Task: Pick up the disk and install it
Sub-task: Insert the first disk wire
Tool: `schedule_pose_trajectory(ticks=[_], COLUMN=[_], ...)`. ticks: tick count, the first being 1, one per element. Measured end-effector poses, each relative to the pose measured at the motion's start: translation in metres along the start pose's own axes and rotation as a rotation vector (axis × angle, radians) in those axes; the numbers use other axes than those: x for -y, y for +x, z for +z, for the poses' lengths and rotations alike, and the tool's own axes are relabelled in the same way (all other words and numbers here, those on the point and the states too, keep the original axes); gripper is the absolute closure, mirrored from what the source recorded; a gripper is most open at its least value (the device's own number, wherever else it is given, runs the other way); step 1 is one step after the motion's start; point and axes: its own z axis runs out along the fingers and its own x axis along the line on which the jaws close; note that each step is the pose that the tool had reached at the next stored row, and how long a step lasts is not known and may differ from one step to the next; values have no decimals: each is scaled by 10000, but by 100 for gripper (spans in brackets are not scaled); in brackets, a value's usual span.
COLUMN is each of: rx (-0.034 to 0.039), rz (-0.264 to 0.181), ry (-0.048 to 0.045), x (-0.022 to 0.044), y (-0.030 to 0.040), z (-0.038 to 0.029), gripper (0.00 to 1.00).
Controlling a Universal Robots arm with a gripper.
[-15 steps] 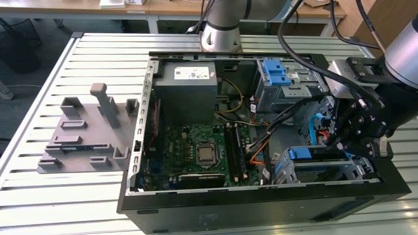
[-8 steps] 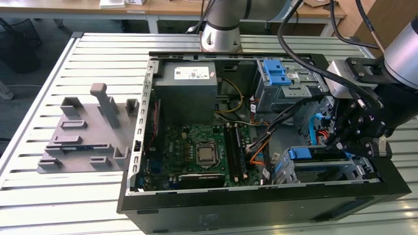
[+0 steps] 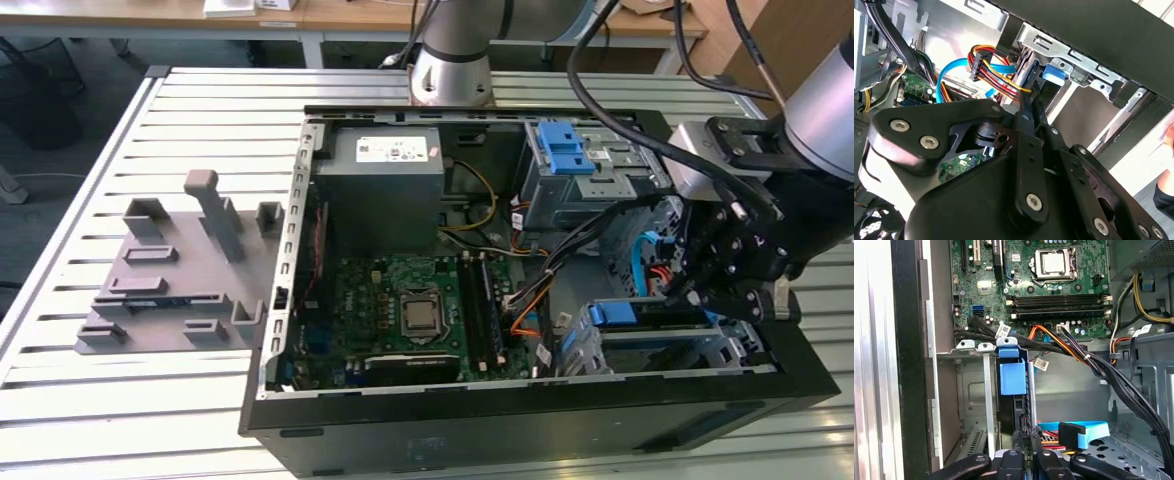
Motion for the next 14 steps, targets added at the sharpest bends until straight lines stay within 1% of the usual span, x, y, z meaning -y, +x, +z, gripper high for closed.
schedule_pose_trajectory(ticks=[7,14], rx=[-11,2], rz=[5,5], ry=[-57,-62], x=[25,28], y=[0,-1], z=[34,33], gripper=[84,83])
